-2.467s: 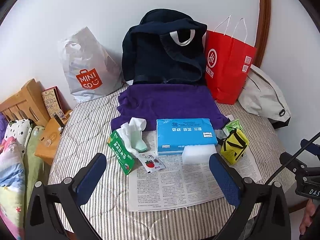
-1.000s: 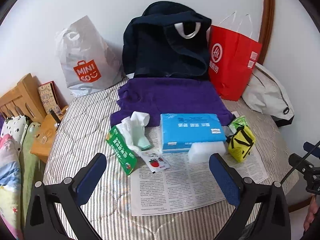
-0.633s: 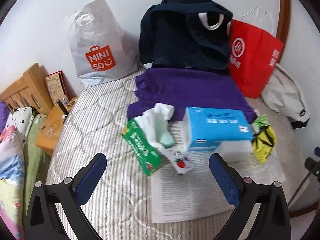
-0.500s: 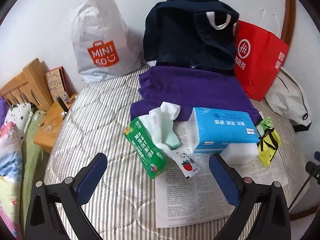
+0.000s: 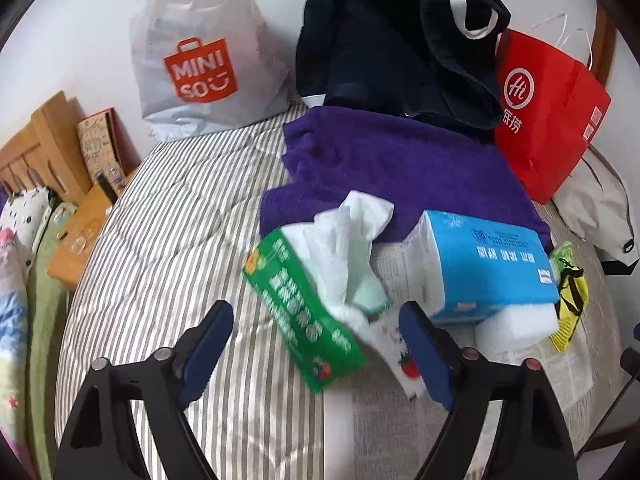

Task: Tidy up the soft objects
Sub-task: 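Grasp the white glove-like item with the left tool while the right tool grasps the yellow N pouch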

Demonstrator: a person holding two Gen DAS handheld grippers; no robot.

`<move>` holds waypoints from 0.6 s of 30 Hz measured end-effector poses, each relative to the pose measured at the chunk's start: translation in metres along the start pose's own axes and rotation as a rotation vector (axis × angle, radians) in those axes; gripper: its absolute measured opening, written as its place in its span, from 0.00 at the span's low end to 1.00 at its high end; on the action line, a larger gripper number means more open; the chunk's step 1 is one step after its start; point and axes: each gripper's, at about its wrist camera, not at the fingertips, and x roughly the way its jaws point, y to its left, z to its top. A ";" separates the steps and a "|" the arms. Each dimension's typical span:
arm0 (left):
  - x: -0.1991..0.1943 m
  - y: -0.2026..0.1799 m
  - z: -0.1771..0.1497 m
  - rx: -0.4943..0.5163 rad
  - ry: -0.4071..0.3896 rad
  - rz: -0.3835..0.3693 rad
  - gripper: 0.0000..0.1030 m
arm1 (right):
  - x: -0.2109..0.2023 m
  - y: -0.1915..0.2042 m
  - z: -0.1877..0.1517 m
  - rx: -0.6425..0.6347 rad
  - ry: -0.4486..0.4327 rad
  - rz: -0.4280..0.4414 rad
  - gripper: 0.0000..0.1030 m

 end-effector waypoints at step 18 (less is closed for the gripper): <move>0.042 0.000 0.015 -0.021 0.050 -0.123 0.10 | 0.031 -0.013 0.012 0.015 0.061 -0.036 1.00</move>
